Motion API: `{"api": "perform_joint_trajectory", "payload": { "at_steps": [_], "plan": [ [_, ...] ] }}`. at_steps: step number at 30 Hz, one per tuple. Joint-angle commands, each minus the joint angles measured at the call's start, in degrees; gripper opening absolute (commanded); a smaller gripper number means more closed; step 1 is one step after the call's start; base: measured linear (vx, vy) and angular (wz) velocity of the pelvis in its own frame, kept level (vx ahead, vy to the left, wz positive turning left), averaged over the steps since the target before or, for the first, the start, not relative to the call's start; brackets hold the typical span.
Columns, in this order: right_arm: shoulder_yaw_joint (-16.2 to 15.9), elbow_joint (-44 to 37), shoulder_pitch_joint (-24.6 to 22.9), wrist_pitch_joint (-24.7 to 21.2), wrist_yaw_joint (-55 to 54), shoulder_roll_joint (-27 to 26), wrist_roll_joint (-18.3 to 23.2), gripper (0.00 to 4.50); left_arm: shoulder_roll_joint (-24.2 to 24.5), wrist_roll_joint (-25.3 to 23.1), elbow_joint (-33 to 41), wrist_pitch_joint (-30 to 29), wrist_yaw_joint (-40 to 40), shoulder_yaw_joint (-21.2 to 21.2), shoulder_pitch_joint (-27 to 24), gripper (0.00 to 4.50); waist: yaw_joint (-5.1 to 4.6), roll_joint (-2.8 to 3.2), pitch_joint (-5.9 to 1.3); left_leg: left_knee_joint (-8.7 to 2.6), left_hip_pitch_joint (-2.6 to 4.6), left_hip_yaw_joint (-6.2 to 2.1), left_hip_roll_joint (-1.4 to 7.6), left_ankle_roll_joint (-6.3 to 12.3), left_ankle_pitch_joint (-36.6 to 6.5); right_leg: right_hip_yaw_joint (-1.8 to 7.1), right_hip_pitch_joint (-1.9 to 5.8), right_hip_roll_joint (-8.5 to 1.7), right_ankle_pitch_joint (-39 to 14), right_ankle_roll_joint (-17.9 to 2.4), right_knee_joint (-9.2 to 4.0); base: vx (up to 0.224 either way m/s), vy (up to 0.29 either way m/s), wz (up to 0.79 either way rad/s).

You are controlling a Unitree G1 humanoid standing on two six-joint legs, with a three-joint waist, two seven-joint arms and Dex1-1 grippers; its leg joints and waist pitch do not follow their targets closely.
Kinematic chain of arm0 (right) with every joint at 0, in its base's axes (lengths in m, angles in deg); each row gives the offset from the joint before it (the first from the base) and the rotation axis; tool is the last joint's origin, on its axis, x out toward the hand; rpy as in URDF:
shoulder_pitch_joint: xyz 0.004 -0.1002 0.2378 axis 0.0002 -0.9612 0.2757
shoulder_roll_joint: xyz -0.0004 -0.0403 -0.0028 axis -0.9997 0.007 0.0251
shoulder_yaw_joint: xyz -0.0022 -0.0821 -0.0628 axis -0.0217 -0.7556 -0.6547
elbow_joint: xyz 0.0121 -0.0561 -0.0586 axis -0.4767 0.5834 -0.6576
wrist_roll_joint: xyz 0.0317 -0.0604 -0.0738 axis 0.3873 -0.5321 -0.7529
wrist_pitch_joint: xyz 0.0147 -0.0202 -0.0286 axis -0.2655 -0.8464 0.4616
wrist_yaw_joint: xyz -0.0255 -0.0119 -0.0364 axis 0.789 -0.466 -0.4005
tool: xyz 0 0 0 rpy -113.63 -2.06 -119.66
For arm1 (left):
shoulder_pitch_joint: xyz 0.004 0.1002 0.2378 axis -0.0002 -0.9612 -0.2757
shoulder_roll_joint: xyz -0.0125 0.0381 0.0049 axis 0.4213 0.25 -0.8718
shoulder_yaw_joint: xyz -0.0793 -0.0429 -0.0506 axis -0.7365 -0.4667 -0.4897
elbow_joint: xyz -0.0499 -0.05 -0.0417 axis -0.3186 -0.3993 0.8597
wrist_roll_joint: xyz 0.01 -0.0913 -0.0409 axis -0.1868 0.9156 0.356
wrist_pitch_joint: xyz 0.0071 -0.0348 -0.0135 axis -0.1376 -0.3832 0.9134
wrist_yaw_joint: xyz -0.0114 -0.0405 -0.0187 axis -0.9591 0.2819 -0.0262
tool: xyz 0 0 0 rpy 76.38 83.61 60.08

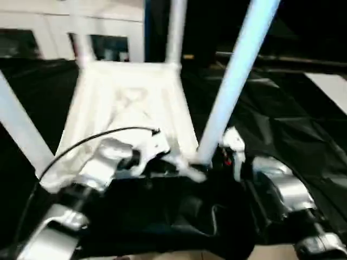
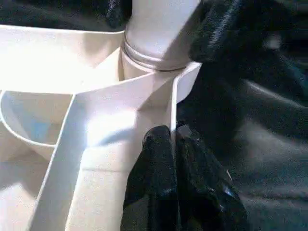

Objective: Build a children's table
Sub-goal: Rotate leg to tighten

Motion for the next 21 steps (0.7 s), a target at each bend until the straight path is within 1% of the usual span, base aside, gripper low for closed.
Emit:
{"api": "perform_joint_trajectory", "payload": {
  "at_steps": [1, 3, 4, 5, 6, 8, 10, 11, 12, 13, 14, 17, 19, 21],
  "plan": [
    [-1.79, -1.57, -0.56, -0.86, 3.15, 0.57, 0.58, 3.1, -1.22, 2.81, 0.89, -0.31, 3.03, 2.49, -1.08, 0.0, 0.01, 0.16, -2.61, -3.91, 0.82, -0.93, 2.51, 1.16, -18.04, 1.95, 1.85, -2.73, -14.97, -10.72, -3.99, 0.0, 0.0, 0.0],
    [-2.05, -2.13, -0.72, -1.34, 4.68, 1.47, 0.82, 3.1, -0.45, 3.44, 1.95, -1.06, 4.38, 2.59, -1.53, 0.0, 0.03, 0.31, -2.57, -3.96, 0.81, -0.97, 2.44, 0.76, -18.66, 1.96, 1.89, -2.8, -16.03, -10.81, -4.05, 0.0, 0.0, 0.0],
    [-2.05, -2.13, -0.72, -1.34, 4.68, 1.47, 0.82, 3.1, -0.45, 3.44, 1.95, -1.06, 4.38, 2.59, -1.53, 0.0, 0.02, 0.24, -2.61, -3.92, 0.83, -0.96, 2.47, 0.69, -18.73, 1.96, 1.9, -2.81, -16.12, -10.81, -4.05, 0.0, 0.0, 0.0],
    [-2.25, -2.37, -0.7, -1.59, 5.44, 2.01, 1.07, 2.84, 0.12, 3.72, 2.62, -1.38, 5.42, 2.65, -1.84, 0.0, 0.03, 0.25, -2.57, -3.93, 0.88, -0.96, 2.49, 0.52, -18.94, 1.98, 1.81, -2.83, -16.35, -10.8, -4.1, 0.0, 0.0, 0.0],
    [-2.4, -2.5, -0.62, -1.75, 5.75, 2.29, 1.22, 2.77, 0.38, 3.81, 2.91, -1.39, 5.88, 2.59, -1.98, 0.0, 0.05, 0.28, -2.57, -3.94, 0.8, -0.99, 2.44, 0.47, -18.8, 1.98, 1.9, -2.83, -16.53, -10.7, -4.1, 0.0, 0.0, 0.0],
    [-2.67, -2.63, -0.52, -1.87, 5.87, 2.31, 1.19, 2.72, 0.55, 3.81, 3.21, -1.49, 6.23, 2.45, -2.1, 0.0, 0.07, 0.33, -2.62, -3.92, 0.87, -0.98, 2.45, 0.26, -18.53, 1.99, 1.87, -2.82, -16.24, -10.71, -4.07, 0.0, 0.0, 0.0],
    [-2.79, -2.45, -0.42, -1.75, 5.84, 2.18, 1.01, 2.43, 0.56, 3.77, 3.2, -1.54, 6.31, 2.42, -2.07, 0.0, 0.06, 0.31, -2.65, -3.89, 0.87, -0.98, 2.42, 0.27, -18.51, 1.96, 1.88, -2.77, -16.02, -10.77, -4.01, 0.0, 0.0, 0.0],
    [-2.91, -2.47, -0.44, -1.75, 5.9, 2.13, 0.92, 2.34, 0.64, 3.79, 3.34, -1.62, 6.37, 2.44, -2.11, 0.0, 0.09, 0.39, -2.67, -3.89, 0.91, -0.99, 2.44, 0.19, -18.35, 1.95, 1.9, -2.79, -15.68, -10.86, -3.97, 0.0, 0.0, 0.0],
    [-2.98, -2.51, -0.47, -1.76, 5.96, 2.11, 0.88, 2.3, 0.69, 3.81, 3.43, -1.67, 6.39, 2.47, -2.13, 0.0, 0.08, 0.31, -2.7, -3.86, 0.83, -0.98, 2.4, 0.17, -18.09, 1.94, 1.97, -2.75, -15.16, -10.91, -3.91, 0.0, 0.0, 0.0],
    [-3.11, -2.49, -0.51, -1.64, 5.95, 2.08, 0.74, 2.25, 0.74, 3.87, 3.5, -1.78, 6.34, 2.52, -2.09, 0.0, 0.12, 0.37, -2.69, -3.88, 0.83, -1.0, 2.4, 0.15, -17.81, 1.94, 2.01, -2.74, -14.75, -10.95, -3.85, 0.0, 0.0, 0.0],
    [-3.23, -2.44, -0.54, -1.55, 5.96, 2.04, 0.61, 2.14, 0.77, 3.89, 3.54, -1.89, 6.1, 2.51, -1.99, 0.0, 0.08, 0.27, -2.7, -3.81, 0.87, -0.94, 2.37, 0.25, -17.87, 1.93, 1.95, -2.71, -14.63, -11.1, -3.87, 0.0, 0.0, 0.0],
    [-3.26, -2.36, -0.54, -1.53, 5.86, 1.96, 0.6, 2.11, 0.79, 3.8, 3.64, -2.0, 5.75, 2.4, -1.98, 0.0, 0.1, 0.33, -2.7, -3.82, 0.84, -0.97, 2.36, 0.26, -17.97, 1.92, 2.01, -2.77, -15.14, -11.05, -3.88, 0.0, 0.0, 0.0],
    [-2.82, -1.71, -0.56, -1.56, 4.17, 1.22, 0.37, 2.08, 0.56, 3.02, 3.44, -1.46, 3.63, 1.85, -2.02, 0.0, 0.13, 0.56, -2.7, -3.84, 0.91, -1.0, 2.37, 0.11, -18.13, 1.92, 1.98, -2.74, -15.06, -11.05, -3.88, 0.0, 0.0, 0.0],
    [-2.46, -0.76, -0.48, -0.72, 2.23, 0.5, -0.34, 2.07, 0.07, 2.5, 2.9, -0.85, 1.65, 1.3, -1.95, 0.0, 0.06, 0.45, -2.63, -3.87, 0.89, -1.02, 2.33, -0.16, -19.01, 1.9, 1.92, -2.73, -16.16, -10.78, -4.01, 0.0, 0.0, 0.0]
  ]
}}
